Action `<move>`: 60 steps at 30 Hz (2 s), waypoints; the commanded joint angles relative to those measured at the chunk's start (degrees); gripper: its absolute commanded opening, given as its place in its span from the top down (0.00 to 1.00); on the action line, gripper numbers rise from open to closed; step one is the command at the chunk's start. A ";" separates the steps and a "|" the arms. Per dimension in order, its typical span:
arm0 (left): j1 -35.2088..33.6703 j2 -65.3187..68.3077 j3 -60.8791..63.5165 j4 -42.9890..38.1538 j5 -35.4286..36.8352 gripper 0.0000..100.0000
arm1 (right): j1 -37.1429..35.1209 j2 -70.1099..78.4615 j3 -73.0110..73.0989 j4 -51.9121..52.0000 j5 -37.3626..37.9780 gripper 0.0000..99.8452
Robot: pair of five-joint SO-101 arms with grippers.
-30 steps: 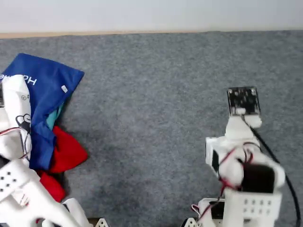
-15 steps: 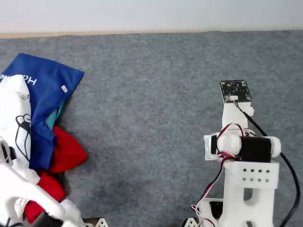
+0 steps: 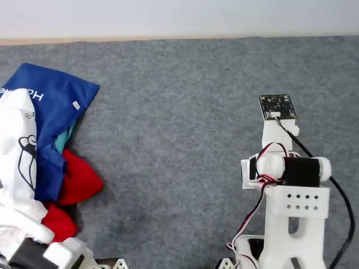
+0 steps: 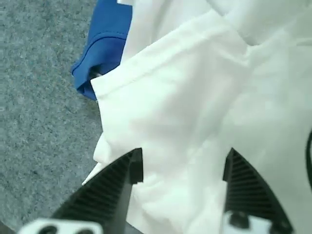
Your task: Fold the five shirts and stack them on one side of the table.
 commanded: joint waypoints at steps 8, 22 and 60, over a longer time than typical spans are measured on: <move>-5.63 12.40 -7.43 -11.16 -0.26 0.73 | 0.48 0.22 -0.62 -0.22 0.62 0.99; -5.36 21.19 -17.19 -10.73 -0.09 0.73 | 0.40 0.22 3.16 -3.03 0.62 0.99; 0.79 36.84 -50.07 24.62 -0.09 0.88 | 0.40 0.22 3.16 -3.82 0.62 0.99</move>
